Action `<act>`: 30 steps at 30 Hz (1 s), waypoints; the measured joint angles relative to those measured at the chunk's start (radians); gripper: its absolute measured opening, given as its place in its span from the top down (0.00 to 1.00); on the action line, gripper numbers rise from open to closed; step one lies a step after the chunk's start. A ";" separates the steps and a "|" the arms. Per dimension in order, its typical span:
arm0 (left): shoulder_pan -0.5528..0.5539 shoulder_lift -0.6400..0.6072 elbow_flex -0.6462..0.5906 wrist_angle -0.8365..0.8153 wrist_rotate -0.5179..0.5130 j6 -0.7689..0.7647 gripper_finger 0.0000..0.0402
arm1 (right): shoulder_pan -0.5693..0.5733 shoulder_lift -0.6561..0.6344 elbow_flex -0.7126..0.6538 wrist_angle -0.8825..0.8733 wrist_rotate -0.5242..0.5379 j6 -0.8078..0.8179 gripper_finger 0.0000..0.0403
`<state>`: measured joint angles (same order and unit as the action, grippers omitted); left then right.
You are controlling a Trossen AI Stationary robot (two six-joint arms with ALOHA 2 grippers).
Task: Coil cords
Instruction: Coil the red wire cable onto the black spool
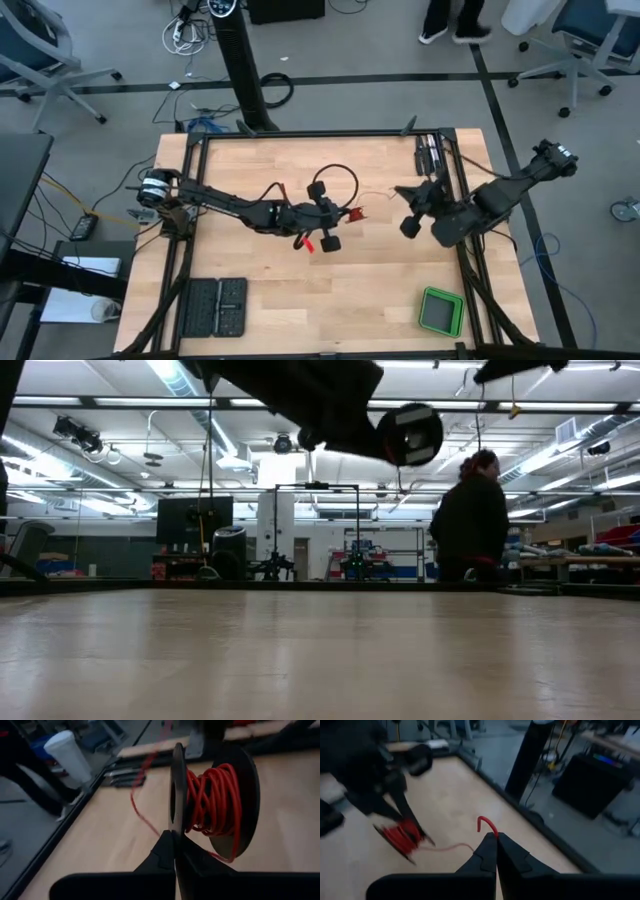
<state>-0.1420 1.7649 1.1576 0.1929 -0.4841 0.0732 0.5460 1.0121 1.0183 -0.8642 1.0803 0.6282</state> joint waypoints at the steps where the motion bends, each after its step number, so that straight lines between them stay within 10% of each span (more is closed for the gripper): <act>1: 0.004 0.000 0.000 -0.017 -0.007 0.003 1.00 | -0.002 0.000 0.023 0.001 0.009 -0.028 1.00; 11: 0.031 0.000 0.000 -0.110 -0.133 -0.029 1.00 | -0.016 0.060 0.203 0.096 0.010 -0.291 1.00; 30: 0.011 0.000 0.000 -0.120 -0.220 -0.031 1.00 | -0.041 0.089 0.203 -0.249 -0.038 0.031 1.00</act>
<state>-0.1307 1.7649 1.1576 0.0734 -0.7038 0.0422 0.5053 1.1010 1.2217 -1.1137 1.0428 0.6590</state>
